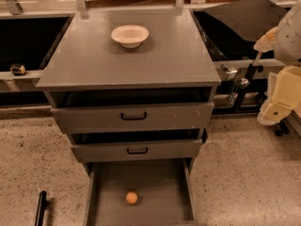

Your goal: Pick orange from bottom drawer and place on counter

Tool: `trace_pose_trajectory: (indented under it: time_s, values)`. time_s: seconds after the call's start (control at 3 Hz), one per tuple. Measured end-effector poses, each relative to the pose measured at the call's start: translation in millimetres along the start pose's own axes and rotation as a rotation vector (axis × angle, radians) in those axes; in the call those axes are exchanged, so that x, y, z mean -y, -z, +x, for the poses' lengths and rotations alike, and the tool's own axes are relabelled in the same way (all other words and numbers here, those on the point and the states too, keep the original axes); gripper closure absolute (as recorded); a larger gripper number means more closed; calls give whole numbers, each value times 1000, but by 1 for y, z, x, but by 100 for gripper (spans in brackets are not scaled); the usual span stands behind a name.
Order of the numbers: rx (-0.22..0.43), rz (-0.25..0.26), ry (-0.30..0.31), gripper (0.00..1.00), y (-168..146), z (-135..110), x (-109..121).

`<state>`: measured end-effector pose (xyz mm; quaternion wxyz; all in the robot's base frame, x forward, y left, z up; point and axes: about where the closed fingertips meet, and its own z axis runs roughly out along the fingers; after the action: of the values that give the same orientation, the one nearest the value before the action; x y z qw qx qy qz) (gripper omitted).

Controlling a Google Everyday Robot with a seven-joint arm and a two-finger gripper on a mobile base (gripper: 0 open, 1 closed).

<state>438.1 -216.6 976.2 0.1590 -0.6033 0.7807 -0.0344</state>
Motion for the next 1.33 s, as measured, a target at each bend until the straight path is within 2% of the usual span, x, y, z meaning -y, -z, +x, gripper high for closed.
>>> trace_pose_trajectory:
  time_s: [0.33, 0.67, 1.0, 1.33]
  values:
    - [0, 0, 0, 0, 0, 0, 0]
    - [12, -2, 14, 0, -17, -1, 5]
    - [96, -104, 21, 0, -91, -6, 3]
    - [178, -244, 50, 0, -187, -24, -22]
